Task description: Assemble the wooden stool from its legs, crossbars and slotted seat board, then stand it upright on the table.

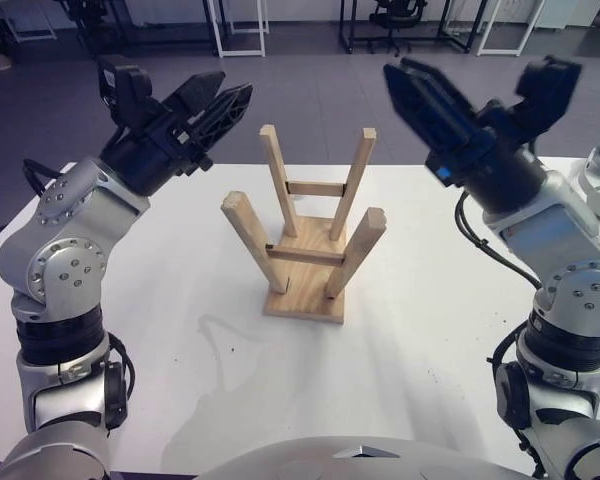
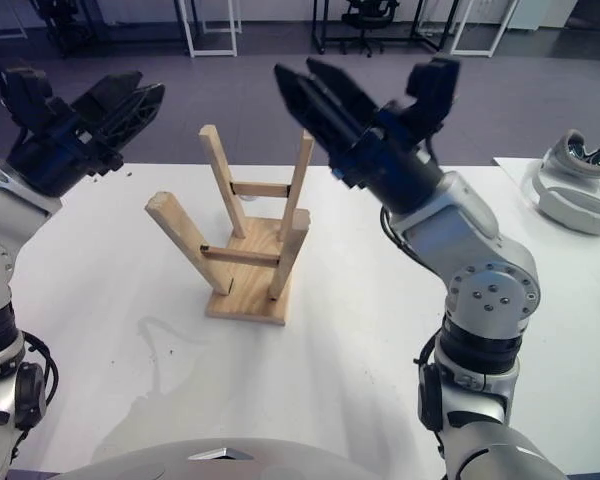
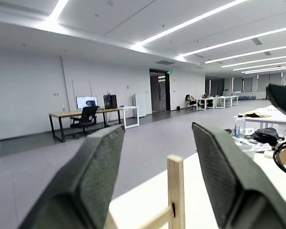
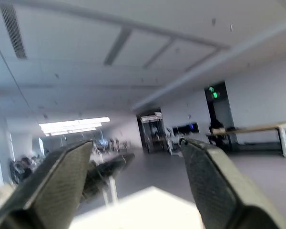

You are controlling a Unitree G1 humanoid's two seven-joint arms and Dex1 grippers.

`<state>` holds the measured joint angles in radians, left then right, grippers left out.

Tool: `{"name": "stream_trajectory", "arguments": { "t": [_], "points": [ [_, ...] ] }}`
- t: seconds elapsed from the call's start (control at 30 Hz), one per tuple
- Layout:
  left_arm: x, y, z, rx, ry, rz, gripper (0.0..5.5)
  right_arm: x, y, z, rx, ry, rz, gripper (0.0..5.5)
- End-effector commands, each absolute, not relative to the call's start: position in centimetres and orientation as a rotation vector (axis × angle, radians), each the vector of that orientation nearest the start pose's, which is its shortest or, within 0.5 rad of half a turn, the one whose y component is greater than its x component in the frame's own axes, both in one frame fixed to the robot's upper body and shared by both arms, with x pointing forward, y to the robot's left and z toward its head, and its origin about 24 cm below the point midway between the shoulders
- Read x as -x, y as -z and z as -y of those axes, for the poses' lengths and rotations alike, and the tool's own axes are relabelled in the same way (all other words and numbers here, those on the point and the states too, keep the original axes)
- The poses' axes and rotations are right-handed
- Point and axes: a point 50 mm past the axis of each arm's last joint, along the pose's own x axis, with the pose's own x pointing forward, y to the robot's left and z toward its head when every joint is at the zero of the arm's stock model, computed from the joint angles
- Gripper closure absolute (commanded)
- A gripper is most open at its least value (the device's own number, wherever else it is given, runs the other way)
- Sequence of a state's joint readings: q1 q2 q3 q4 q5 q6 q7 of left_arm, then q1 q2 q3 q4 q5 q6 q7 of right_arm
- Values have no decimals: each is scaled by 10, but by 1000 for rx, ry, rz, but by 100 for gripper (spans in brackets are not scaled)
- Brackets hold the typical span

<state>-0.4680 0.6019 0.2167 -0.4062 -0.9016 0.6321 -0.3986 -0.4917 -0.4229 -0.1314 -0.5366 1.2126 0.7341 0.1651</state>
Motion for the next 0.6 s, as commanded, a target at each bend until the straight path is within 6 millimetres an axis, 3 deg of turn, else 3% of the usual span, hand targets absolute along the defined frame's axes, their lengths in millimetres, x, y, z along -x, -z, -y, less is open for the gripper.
{"name": "stream_trajectory", "arguments": {
  "t": [0.03,0.07,0.13,0.27,0.4,0.43,0.5,0.6],
  "points": [
    [-264,-131,-169,-71,762,-154,289,-253,-159,119,-213,-838,-212,211],
    [-261,-113,-170,-93,752,-220,289,-251,-157,117,-208,-848,-220,211],
    [-259,-112,-168,-76,763,-211,289,-249,-165,115,-218,-875,-176,211],
    [-260,-159,-162,26,798,-21,289,-251,-197,115,-318,-926,-3,211],
    [-261,-214,-174,70,781,191,289,-271,-225,145,-414,-781,149,211],
    [-263,-232,-185,51,723,278,289,-275,-224,150,-354,-748,132,211],
    [-266,-259,-211,-6,545,408,289,-280,-201,155,-134,-696,32,211],
    [-264,-259,-241,-41,406,414,289,-264,-152,147,28,-820,-135,211]
  ]
}}
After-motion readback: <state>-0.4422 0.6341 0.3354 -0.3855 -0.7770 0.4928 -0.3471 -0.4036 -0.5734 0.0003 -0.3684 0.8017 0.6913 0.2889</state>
